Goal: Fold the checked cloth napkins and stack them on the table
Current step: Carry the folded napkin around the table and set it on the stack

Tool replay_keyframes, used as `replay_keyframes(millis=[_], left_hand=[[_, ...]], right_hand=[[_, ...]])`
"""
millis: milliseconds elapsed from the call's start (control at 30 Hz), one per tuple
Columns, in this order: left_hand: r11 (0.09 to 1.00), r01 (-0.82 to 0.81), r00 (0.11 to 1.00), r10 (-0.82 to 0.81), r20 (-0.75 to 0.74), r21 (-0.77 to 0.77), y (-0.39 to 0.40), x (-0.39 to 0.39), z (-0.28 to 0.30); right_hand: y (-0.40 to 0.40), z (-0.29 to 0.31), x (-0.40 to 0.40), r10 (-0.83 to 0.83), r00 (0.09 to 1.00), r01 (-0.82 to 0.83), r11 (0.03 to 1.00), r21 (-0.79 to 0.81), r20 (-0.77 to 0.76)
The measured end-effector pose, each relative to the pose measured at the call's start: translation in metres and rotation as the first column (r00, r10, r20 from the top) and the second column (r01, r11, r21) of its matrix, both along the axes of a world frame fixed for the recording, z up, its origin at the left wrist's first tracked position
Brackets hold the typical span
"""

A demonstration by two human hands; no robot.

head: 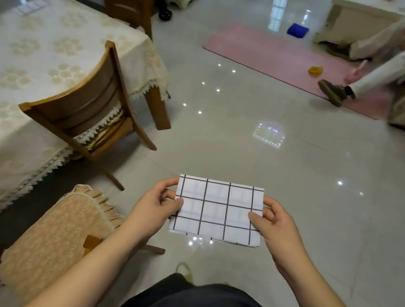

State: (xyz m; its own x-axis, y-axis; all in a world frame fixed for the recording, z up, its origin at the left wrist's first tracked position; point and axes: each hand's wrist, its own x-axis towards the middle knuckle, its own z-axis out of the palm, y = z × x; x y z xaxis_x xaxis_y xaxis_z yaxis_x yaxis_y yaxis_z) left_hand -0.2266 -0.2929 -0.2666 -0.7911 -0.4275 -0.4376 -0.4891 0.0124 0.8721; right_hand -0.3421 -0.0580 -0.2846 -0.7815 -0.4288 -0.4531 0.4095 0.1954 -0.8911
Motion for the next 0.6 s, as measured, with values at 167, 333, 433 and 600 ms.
replay_keyframes(millis=[167, 333, 433, 600], left_hand=[[0.99, -0.144, 0.99, 0.144, 0.0, 0.013, -0.033, -0.017, -0.005], [0.968, -0.244, 0.969, 0.245, -0.017, 0.061, -0.078, -0.045, -0.016], [0.955, -0.277, 0.96, 0.279, -0.009, 0.107, -0.108, -0.067, -0.021], [0.948, -0.281, 0.958, 0.286, -0.015, 0.149, -0.153, -0.106, -0.013]], right_hand=[[-0.048, -0.007, -0.037, 0.101, 0.995, -0.101, 0.995, 0.013, 0.003], [-0.106, -0.011, -0.081, 0.202, 0.979, -0.201, 0.978, 0.05, -0.017], [-0.139, -0.007, -0.112, 0.23, 0.973, -0.228, 0.971, 0.067, -0.027], [-0.191, 0.006, -0.157, 0.264, 0.962, -0.258, 0.962, 0.086, -0.063]])
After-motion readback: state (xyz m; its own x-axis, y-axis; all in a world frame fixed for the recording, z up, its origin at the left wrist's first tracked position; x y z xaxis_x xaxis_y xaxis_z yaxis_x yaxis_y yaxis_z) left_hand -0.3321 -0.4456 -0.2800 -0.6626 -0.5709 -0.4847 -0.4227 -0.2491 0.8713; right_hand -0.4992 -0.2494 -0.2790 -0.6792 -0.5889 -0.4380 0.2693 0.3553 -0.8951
